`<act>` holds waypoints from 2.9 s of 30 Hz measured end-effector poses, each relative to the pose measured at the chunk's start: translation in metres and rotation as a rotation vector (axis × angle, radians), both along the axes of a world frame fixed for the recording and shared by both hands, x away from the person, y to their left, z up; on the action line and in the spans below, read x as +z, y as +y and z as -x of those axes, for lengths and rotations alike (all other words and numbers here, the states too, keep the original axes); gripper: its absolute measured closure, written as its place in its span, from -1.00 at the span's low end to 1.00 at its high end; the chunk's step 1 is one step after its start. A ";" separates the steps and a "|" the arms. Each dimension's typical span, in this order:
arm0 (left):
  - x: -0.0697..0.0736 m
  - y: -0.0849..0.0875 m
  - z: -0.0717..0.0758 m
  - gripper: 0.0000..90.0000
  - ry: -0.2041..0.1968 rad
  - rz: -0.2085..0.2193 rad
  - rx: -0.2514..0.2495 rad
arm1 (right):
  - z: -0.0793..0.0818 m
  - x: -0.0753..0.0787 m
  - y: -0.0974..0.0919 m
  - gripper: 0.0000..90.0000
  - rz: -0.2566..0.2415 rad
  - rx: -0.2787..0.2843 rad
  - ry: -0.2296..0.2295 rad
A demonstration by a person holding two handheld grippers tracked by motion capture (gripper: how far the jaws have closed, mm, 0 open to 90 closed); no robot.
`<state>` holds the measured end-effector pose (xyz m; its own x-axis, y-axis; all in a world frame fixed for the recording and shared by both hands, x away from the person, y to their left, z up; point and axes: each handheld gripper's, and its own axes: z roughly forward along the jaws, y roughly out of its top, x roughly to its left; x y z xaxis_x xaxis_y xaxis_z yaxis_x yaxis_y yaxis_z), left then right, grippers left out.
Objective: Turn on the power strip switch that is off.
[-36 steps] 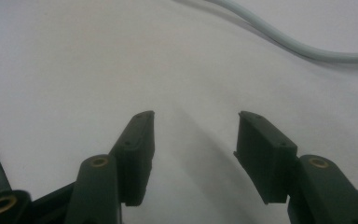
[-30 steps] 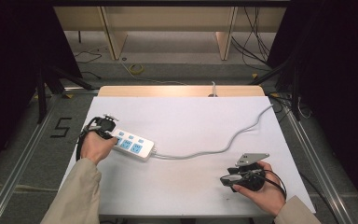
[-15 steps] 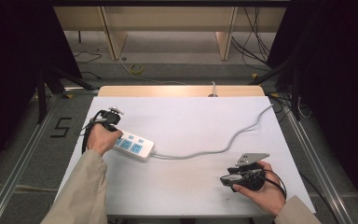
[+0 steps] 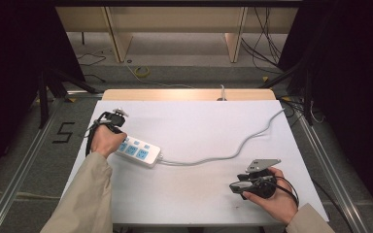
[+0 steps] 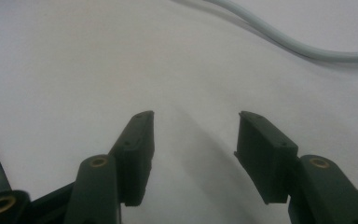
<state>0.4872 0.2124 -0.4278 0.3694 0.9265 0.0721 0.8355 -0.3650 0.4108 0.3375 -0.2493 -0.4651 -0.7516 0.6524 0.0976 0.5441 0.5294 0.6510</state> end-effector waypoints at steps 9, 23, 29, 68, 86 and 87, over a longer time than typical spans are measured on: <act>-0.003 -0.003 -0.004 1.00 -0.007 -0.003 -0.009 | -0.001 -0.001 0.000 0.03 0.006 0.005 0.007; 0.003 -0.002 -0.008 1.00 -0.014 -0.024 -0.012 | -0.001 -0.002 0.000 -0.02 0.010 0.004 0.010; 0.003 -0.008 -0.014 1.00 -0.004 -0.036 -0.022 | -0.001 -0.001 0.000 -0.02 0.008 0.007 0.005; 0.001 -0.016 -0.027 1.00 0.058 -0.089 -0.043 | -0.001 0.001 0.000 -0.01 0.007 0.005 0.003; -0.004 -0.017 -0.030 1.00 0.079 -0.101 -0.048 | 0.000 0.001 0.000 -0.01 0.006 0.007 0.002; -0.004 -0.017 -0.030 1.00 0.079 -0.101 -0.048 | 0.000 0.001 0.000 -0.02 0.006 0.007 0.000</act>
<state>0.5170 0.1950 -0.4321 0.4209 0.8973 0.1330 0.8446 -0.4412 0.3032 0.3380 -0.2492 -0.4642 -0.7564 0.6474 0.0934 0.5401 0.5375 0.6476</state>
